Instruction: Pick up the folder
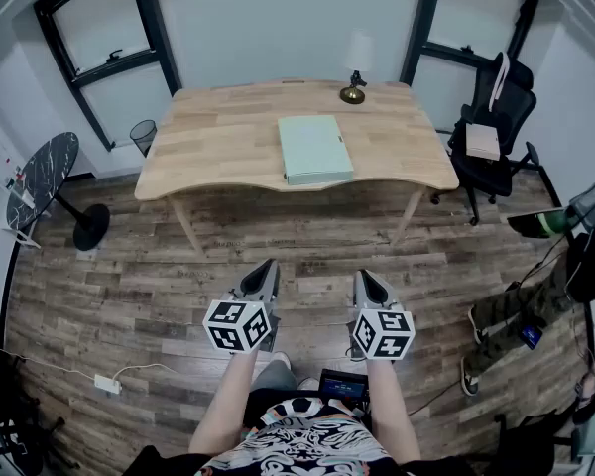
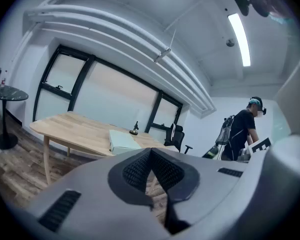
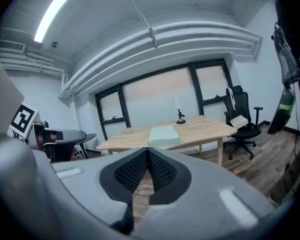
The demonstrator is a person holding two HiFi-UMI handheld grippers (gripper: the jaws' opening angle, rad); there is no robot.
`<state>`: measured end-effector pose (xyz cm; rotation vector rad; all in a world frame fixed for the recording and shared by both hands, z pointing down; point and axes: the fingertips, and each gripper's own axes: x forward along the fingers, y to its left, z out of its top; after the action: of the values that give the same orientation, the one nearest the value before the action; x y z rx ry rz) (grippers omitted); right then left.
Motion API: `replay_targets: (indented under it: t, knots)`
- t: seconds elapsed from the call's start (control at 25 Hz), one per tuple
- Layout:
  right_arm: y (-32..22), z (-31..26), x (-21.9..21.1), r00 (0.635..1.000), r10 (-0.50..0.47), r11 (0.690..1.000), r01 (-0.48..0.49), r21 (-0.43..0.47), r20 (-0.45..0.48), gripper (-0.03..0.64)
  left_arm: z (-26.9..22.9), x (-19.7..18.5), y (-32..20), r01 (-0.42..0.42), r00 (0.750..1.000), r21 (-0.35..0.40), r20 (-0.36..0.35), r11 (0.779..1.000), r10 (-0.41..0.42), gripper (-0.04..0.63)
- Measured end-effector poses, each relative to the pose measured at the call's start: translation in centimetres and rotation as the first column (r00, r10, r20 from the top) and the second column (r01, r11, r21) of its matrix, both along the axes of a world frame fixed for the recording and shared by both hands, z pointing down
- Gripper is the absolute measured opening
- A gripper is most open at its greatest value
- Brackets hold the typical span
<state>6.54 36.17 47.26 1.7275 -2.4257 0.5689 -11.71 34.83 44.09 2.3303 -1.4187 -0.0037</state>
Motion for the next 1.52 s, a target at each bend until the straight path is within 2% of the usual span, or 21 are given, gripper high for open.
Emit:
replay_targets:
  t: [0.16, 0.32, 0.48, 0.52, 0.76, 0.96, 1.2, 1.36, 1.52]
  knots:
    - [0.5, -0.3, 0.5, 1.0, -0.003, 1.0, 0.003, 0.005, 0.004, 0.005, -0.4, 0.0, 0.4, 0.005, 0.999, -0.005, -0.045, 1.0, -0.006, 0.008]
    - [0.2, -0.4, 0.9, 1.0, -0.013, 1.0, 0.013, 0.008, -0.008, 0.005, -0.3, 0.1, -0.3, 0.014, 1.0, -0.009, -0.02, 1.0, -0.014, 0.008]
    - [-0.9, -2.3, 2.1, 0.993, 0.006, 0.994, -0.018, 0.104, 0.115, 0.005, -0.7, 0.2, -2.2, 0.025, 1.0, 0.004, -0.001, 1.0, -0.025, 0.008]
    - [-1.4, -2.6, 2.3, 0.993, 0.006, 0.993, -0.02, 0.117, 0.122, 0.005, -0.7, 0.2, -2.8, 0.03, 1.0, 0.008, 0.003, 1.0, -0.03, 0.008]
    - [-6.1, -2.0, 4.4, 0.992, 0.035, 0.994, -0.047, 0.103, 0.119, 0.005, 0.5, 1.6, -8.2, 0.045, 0.999, -0.011, 0.0, 0.999, -0.045, 0.008]
    - [-13.0, -0.6, 5.3, 0.991, 0.048, 0.995, -0.058, 0.078, 0.121, 0.005, 2.3, 2.9, -15.8, 0.031, 1.0, -0.039, -0.001, 0.999, -0.031, 0.008]
    - [-25.0, 0.1, 5.9, 0.992, 0.038, 0.998, -0.044, 0.051, 0.116, 0.005, 3.6, 3.7, -28.2, 0.03, 1.0, -0.063, -0.002, 0.998, -0.031, 0.008]
    - [-33.6, -0.2, 5.5, 0.983, 0.055, 0.998, -0.061, 0.031, 0.175, 0.005, 4.5, 3.5, -36.3, 0.027, 1.0, -0.094, 0.005, 0.995, -0.027, 0.008]
    - [-40.3, -1.4, 4.0, 0.978, -0.004, 0.996, -0.014, 0.086, 0.206, 0.005, 4.8, 3.4, -42.2, 0.015, 0.999, -0.102, 0.037, 0.995, -0.011, 0.008]
